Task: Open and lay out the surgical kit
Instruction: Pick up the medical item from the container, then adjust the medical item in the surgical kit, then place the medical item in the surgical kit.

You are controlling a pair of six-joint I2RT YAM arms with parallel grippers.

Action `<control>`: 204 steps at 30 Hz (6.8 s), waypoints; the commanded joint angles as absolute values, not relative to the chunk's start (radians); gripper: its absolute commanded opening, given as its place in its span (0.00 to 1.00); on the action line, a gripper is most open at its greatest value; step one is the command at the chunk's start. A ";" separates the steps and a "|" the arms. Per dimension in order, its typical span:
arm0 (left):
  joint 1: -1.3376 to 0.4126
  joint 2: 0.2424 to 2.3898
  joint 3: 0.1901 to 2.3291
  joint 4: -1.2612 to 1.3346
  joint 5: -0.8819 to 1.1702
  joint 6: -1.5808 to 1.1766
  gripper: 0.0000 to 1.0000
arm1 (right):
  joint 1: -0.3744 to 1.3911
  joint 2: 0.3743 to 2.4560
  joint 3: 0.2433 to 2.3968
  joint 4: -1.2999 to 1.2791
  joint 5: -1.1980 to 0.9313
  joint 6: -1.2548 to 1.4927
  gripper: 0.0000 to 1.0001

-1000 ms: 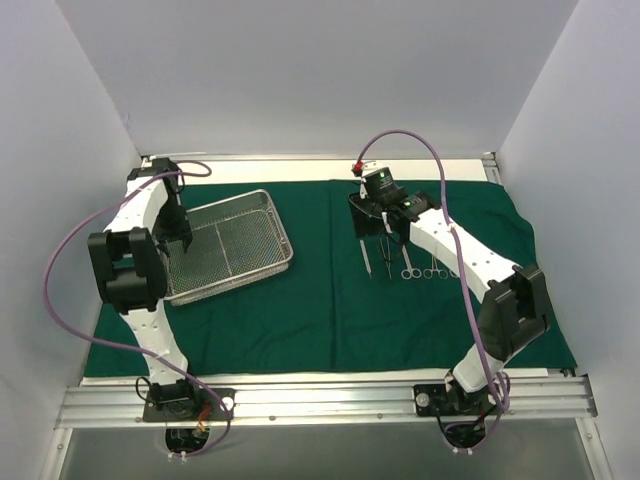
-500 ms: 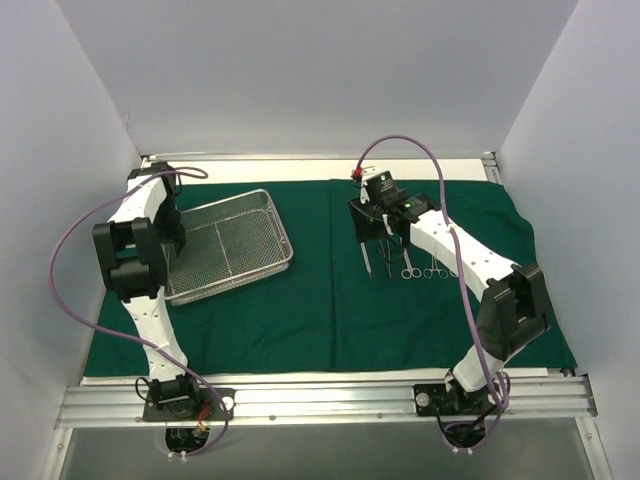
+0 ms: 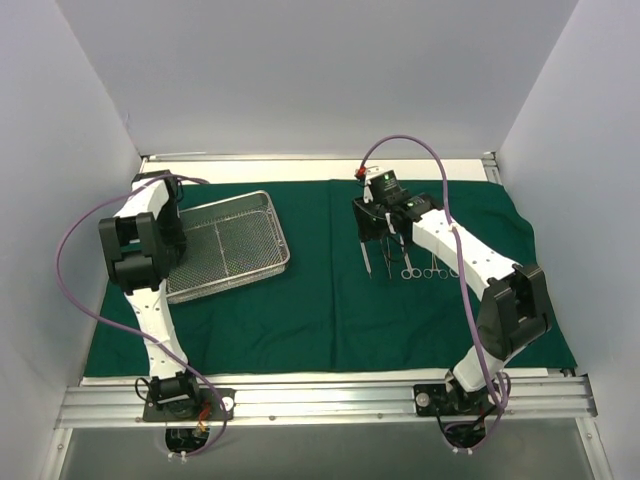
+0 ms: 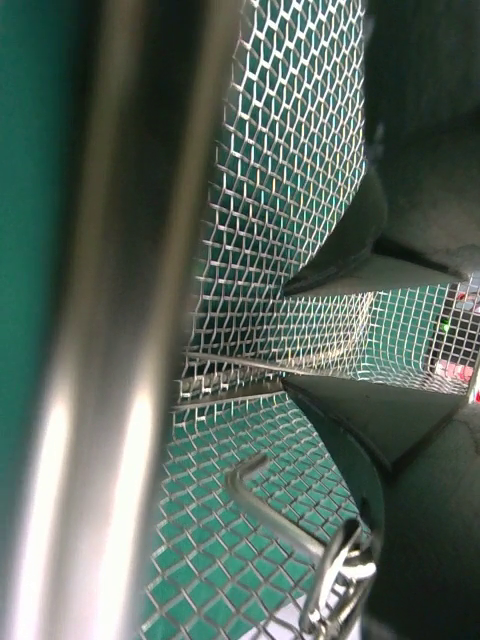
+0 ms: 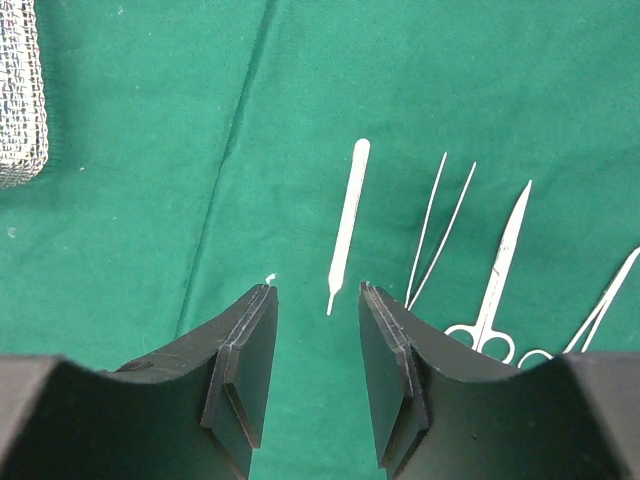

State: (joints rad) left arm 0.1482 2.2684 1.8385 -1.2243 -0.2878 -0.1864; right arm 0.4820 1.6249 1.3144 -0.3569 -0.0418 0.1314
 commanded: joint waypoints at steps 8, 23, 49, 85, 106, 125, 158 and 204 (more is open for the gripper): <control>0.166 2.290 1.799 -1.184 -0.250 -0.158 0.25 | 0.456 1.562 1.299 -0.385 -0.054 0.152 0.38; 0.164 2.154 1.835 -1.226 -0.213 -0.160 0.02 | 0.399 1.572 1.308 -0.403 -0.072 0.221 0.39; -0.052 1.933 1.942 -1.137 0.299 -0.340 0.02 | 0.419 1.885 1.324 -0.396 -0.155 0.307 0.33; -0.080 1.951 1.930 -1.078 0.405 -0.342 0.02 | 0.448 1.950 1.370 -0.446 0.011 0.281 0.31; -0.080 1.945 1.914 -1.068 0.419 -0.339 0.02 | 0.463 1.987 1.351 -0.420 -0.103 0.319 0.10; -0.080 1.948 1.913 -1.054 0.445 -0.330 0.02 | 0.500 1.985 1.401 -0.445 -0.121 0.350 0.00; -0.219 1.829 1.404 0.573 1.115 -1.227 0.02 | 0.407 1.786 1.694 -0.264 -0.897 0.368 0.46; 0.109 1.539 1.559 -0.920 0.097 -0.307 0.94 | 0.397 1.815 1.293 -0.537 -0.132 0.293 0.00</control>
State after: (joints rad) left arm 0.1123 1.5791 1.5616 -0.8871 0.1371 -0.3290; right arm 0.3962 1.7844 1.2980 -0.5301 -0.1844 0.3206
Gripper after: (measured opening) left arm 0.938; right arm 0.050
